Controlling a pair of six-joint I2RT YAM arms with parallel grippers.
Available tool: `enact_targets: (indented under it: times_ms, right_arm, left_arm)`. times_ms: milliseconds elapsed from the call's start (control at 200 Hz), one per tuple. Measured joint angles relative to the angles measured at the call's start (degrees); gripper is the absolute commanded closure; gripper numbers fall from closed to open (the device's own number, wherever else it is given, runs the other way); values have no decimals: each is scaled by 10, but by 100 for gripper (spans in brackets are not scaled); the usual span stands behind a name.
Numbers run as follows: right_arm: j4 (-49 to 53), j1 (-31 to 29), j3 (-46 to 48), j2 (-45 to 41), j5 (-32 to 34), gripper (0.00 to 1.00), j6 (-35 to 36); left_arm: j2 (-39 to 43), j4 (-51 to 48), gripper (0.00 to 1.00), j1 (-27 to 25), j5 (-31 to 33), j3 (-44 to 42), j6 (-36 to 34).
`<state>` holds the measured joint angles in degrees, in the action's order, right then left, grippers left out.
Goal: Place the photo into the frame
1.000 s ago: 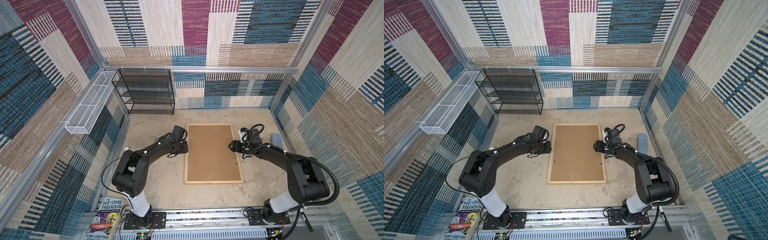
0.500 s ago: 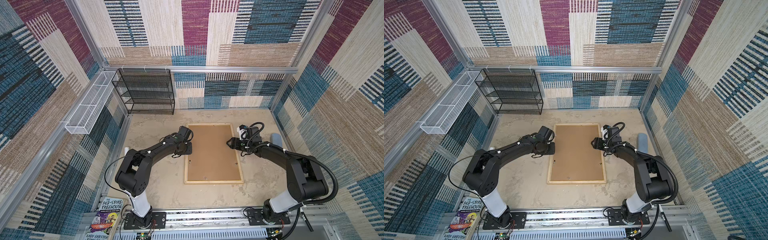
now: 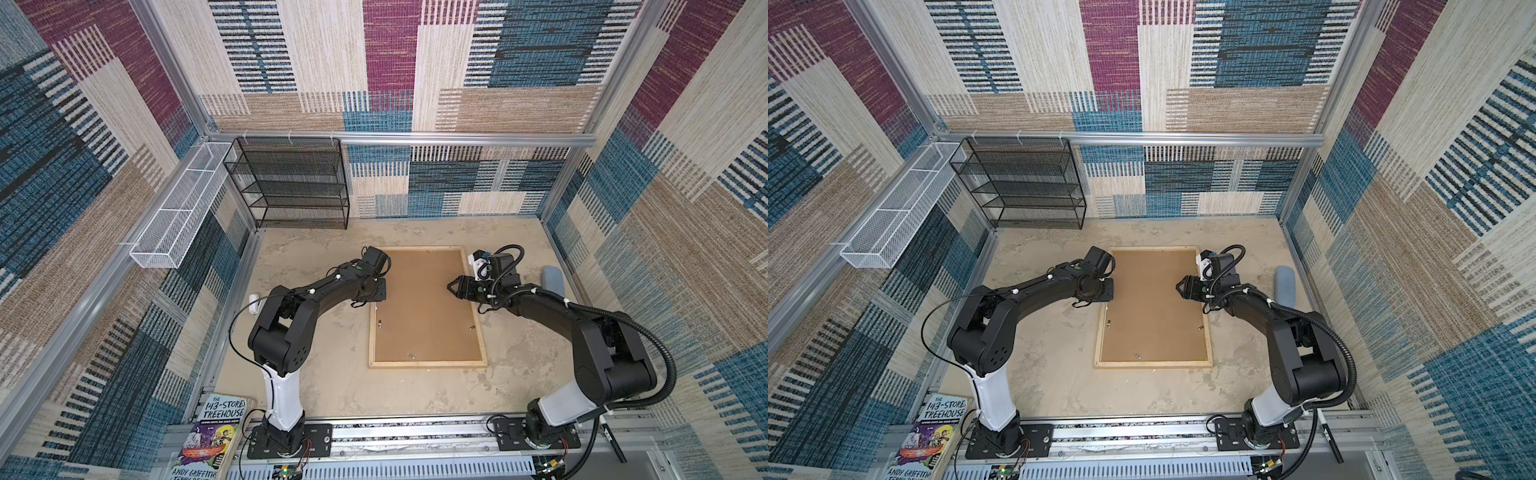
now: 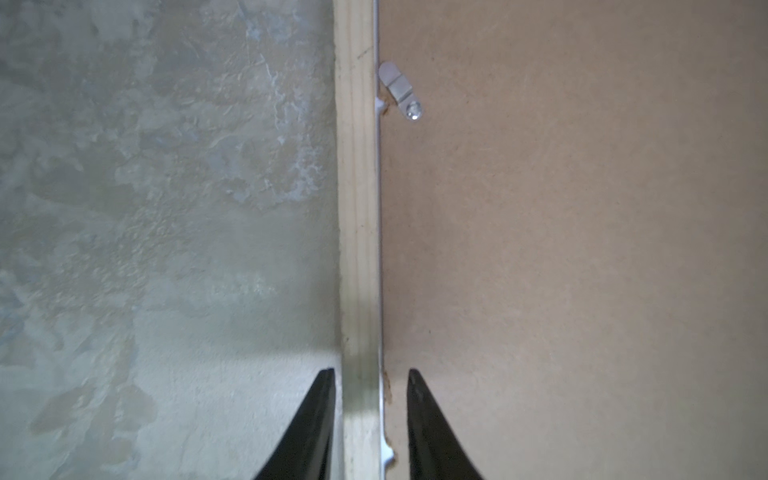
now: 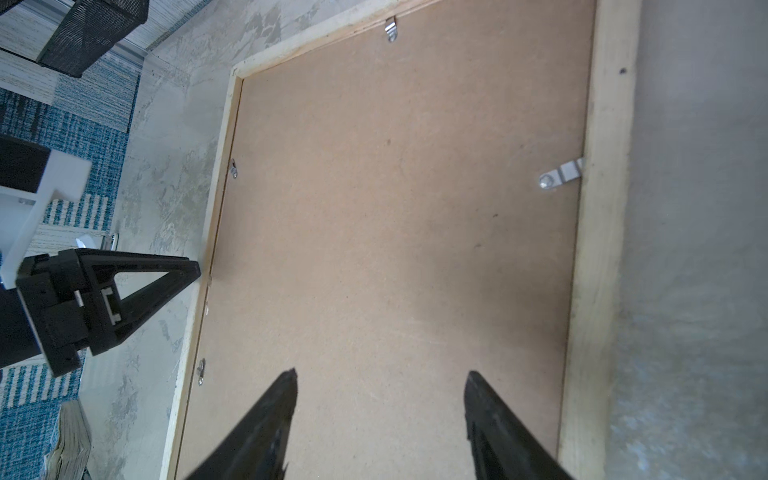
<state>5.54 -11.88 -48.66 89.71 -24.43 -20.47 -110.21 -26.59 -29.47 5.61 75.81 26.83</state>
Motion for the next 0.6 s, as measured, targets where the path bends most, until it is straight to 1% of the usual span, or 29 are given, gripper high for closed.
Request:
enact_targets:
  times_ms: [200, 335, 431, 601]
  right_arm:
    - [-3, -23, -16, 23, -23, 35, 0]
    - [-14, -46, -45, 58, -50, 35, -5]
    - [-19, -63, -76, 93, -71, 37, -19]
    - [-31, -96, -166, 180, -101, 38, -55]
  left_arm:
    - [-7, -7, 82, 0, 7, 1, 0]
    - [-1, 7, 85, -1, 11, -13, 1]
    - [12, 24, 86, -3, 9, -36, 3]
    - [45, 68, 87, -9, 0, -94, 18]
